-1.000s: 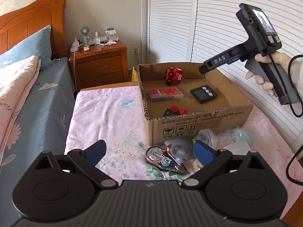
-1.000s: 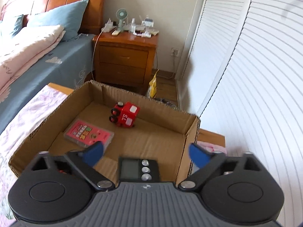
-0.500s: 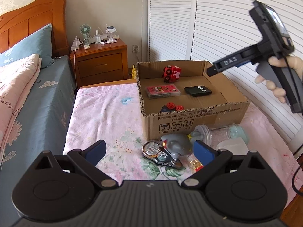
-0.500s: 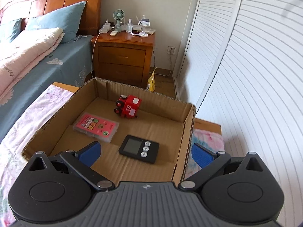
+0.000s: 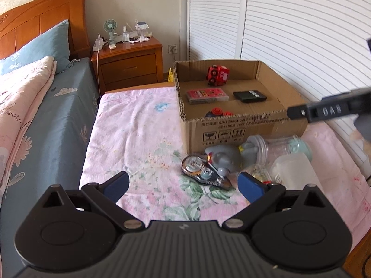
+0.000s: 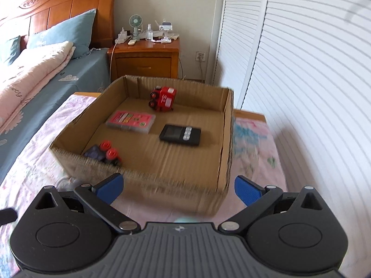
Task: Organize rigid objects
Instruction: 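Move both tools back toward the white plastic box and tape dispenser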
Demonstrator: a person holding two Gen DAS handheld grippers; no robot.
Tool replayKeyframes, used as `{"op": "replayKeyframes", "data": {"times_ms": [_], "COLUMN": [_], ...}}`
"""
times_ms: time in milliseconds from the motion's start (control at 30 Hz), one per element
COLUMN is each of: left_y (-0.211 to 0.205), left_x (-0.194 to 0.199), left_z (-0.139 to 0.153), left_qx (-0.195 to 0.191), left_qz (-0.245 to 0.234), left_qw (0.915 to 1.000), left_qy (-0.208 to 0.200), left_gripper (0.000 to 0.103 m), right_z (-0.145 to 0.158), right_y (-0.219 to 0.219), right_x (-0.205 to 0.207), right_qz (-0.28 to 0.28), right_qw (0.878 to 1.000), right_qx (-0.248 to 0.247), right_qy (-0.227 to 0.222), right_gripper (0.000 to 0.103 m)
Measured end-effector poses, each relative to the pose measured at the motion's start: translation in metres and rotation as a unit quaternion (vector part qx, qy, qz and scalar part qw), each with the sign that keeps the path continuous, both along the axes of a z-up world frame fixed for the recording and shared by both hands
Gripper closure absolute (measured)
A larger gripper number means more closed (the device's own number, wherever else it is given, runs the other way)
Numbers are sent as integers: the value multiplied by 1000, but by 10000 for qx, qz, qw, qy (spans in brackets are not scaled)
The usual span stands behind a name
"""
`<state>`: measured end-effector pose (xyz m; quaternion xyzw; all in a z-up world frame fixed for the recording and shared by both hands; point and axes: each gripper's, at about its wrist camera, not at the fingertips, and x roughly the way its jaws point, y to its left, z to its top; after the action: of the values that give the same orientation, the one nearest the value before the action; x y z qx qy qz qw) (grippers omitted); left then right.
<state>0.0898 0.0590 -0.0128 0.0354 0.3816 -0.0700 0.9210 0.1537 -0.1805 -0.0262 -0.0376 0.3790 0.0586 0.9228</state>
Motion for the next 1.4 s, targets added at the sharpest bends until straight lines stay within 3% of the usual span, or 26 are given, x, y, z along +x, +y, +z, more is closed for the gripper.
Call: {"op": "replayKeyframes", "data": {"times_ms": [233, 567, 767, 1133, 1400], "left_y": [0, -10, -10, -1, -3], "left_x": [-8, -17, -15, 11, 34], "left_z": [-5, -6, -12, -32, -64], "left_qx": [107, 253, 54, 114, 274], "left_qz": [-65, -359, -520, -916, -1494], "left_qw": [9999, 9986, 9985, 9956, 9875], "left_qy": [-69, -287, -167, 170, 418], "left_gripper": [3, 1, 1, 1, 1], "right_z": [-29, -53, -61, -80, -86], "right_y": [15, 28, 22, -12, -19], "right_x": [-35, -56, -63, -83, -95], "right_qz": [-106, -5, 1, -372, -298], "right_qw": [9995, 9987, 9980, 9945, 9967], "right_qx": [208, -123, -144, -260, -88], "right_qy": [228, 494, 623, 945, 752], "right_gripper": [0, 0, 0, 0, 0]}}
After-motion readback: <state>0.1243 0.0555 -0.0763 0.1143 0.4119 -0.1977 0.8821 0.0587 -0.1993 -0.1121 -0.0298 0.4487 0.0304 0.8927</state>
